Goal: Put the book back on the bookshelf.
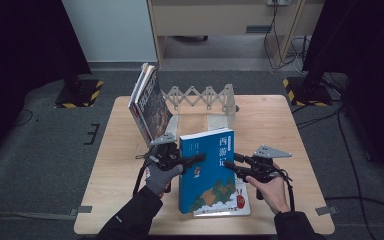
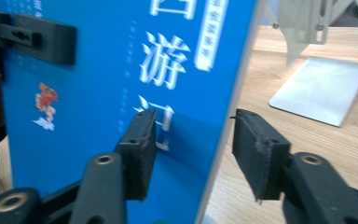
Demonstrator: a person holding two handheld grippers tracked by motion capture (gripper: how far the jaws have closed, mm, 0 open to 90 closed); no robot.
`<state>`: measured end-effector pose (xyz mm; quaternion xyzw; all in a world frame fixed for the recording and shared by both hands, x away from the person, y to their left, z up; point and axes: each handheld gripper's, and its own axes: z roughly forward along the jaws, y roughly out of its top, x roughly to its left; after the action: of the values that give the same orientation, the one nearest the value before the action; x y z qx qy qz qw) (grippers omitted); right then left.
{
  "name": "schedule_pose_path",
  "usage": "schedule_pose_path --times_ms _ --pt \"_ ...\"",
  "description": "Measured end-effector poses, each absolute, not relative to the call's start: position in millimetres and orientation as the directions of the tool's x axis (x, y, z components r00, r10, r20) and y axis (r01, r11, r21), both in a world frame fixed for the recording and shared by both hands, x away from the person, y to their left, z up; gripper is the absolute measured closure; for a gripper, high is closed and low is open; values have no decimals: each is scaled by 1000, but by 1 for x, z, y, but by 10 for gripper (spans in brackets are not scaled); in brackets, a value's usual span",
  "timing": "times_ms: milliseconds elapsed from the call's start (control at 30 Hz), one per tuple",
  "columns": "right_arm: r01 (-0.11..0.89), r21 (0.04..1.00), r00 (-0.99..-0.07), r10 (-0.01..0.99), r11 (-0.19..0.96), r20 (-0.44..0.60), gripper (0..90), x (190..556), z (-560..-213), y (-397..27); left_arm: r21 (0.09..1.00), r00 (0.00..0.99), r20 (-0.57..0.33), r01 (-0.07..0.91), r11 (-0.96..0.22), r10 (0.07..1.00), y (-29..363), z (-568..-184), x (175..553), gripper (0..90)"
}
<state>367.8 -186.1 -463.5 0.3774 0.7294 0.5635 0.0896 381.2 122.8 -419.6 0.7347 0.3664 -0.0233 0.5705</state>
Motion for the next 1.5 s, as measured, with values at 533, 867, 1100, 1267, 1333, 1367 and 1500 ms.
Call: schedule_pose_path --times_ms 533,867,1100,1267,1333,1367,1500 --pt "575 797 -440 891 185 111 284 377 -498 -257 852 741 -428 521 -40 518 137 -376 378 618" --pt "675 681 -419 907 285 36 221 389 -525 -256 884 685 -374 466 18 625 155 -357 395 618" --pt "679 677 -409 912 285 27 163 390 -531 -255 907 634 -327 419 45 701 155 -340 407 617" --pt "665 690 -397 918 286 3 85 390 -535 -253 915 598 -305 401 53 741 151 -332 418 617" --pt "661 696 -396 918 282 4 74 389 -536 -254 917 586 -299 395 57 753 150 -331 423 617" --pt "658 699 -395 919 279 5 62 389 -537 -254 919 585 -293 390 55 756 150 -330 426 618" --pt "648 711 -391 920 274 2 45 389 -539 -253 915 553 -301 396 73 777 148 -330 441 617"
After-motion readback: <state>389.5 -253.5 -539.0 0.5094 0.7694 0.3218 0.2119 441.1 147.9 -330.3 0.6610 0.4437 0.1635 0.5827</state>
